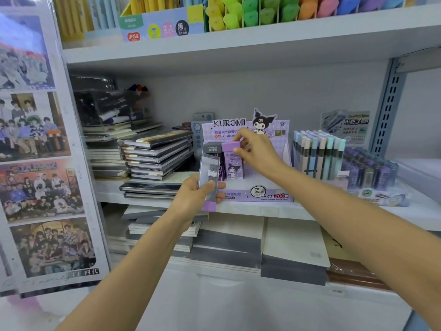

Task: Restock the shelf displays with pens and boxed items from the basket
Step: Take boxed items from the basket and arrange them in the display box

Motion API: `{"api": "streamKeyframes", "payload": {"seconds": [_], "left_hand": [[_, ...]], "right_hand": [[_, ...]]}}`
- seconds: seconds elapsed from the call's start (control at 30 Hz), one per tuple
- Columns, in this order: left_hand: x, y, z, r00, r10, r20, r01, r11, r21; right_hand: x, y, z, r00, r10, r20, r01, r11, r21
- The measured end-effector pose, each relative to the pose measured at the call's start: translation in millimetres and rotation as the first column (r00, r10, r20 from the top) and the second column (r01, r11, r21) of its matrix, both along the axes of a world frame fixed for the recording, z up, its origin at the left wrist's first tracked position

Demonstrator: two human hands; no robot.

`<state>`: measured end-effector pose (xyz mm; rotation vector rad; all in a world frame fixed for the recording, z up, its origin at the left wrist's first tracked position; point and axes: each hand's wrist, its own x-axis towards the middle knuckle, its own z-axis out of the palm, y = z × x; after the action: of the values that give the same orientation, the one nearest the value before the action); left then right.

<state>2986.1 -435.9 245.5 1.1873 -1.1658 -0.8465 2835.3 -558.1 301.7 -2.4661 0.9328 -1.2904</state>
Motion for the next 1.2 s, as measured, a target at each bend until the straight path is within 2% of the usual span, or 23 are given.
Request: {"api": "streamKeyframes", "payload": {"seconds": [0.17,0.27,0.33,0.4,0.47,0.5,0.6,0.73,0.83,0.9,0.97,1.1,1.2], "left_hand": [[1.1,2.4,0.4,1.0,-0.012,0.007,0.012,1.0,0.01],[1.2,4.6,2.3,0.996,-0.001,0.084,0.001,1.0,-0.005],[-0.2,7.3,5.5,0.992,-0.004,0.13,0.011,0.999,-0.048],[-3.1,10.6,10.4,0.991,-0.018,0.132,0.029,0.997,-0.075],[-7.1,13.5,15.1,0.991,-0.047,0.126,0.057,0.995,-0.078],[-9.1,14.7,16.6,0.99,-0.056,0.133,0.067,0.994,-0.081],[-11.9,19.1,19.0,0.993,-0.02,0.116,0.027,0.998,-0.054],[-10.4,26.7,20.8,0.998,0.024,-0.064,-0.025,1.0,-0.012],[-8.0,29.8,25.8,0.982,0.058,-0.179,-0.069,0.996,-0.056],[-6.7,29.6,30.6,0.976,0.085,-0.201,-0.102,0.992,-0.074],[-7.8,29.1,36.1,0.968,0.094,-0.233,-0.115,0.99,-0.077],[-16.5,28.0,44.0,0.937,0.058,-0.344,-0.096,0.991,-0.093],[-22.8,26.8,36.4,0.977,0.046,-0.21,-0.074,0.989,-0.127]], "right_hand": [[1.3,-0.8,-13.2,0.988,-0.151,0.023,0.153,0.976,-0.153],[-4.7,0.4,-4.9,0.985,-0.174,0.008,0.173,0.978,-0.119],[-8.9,4.7,4.9,0.993,-0.098,0.073,0.103,0.992,-0.075],[-11.5,15.7,11.9,0.973,0.112,0.201,-0.121,0.992,0.032],[-12.7,28.3,14.0,0.909,0.323,0.264,-0.374,0.911,0.172],[-12.7,32.6,13.4,0.891,0.375,0.255,-0.429,0.879,0.206],[-15.5,39.4,11.9,0.897,0.34,0.284,-0.402,0.893,0.203],[-29.6,40.9,8.3,0.89,0.239,0.389,-0.343,0.912,0.226],[-40.3,44.3,6.2,0.905,0.287,0.315,-0.372,0.892,0.256],[-45.4,48.3,3.9,0.914,0.349,0.206,-0.397,0.873,0.283],[-47.9,50.4,-0.7,0.935,0.334,0.121,-0.355,0.896,0.266],[-47.8,52.8,-5.5,0.915,0.301,0.268,-0.371,0.889,0.267],[-45.5,54.8,-6.7,0.888,0.3,0.348,-0.418,0.844,0.337]]}}
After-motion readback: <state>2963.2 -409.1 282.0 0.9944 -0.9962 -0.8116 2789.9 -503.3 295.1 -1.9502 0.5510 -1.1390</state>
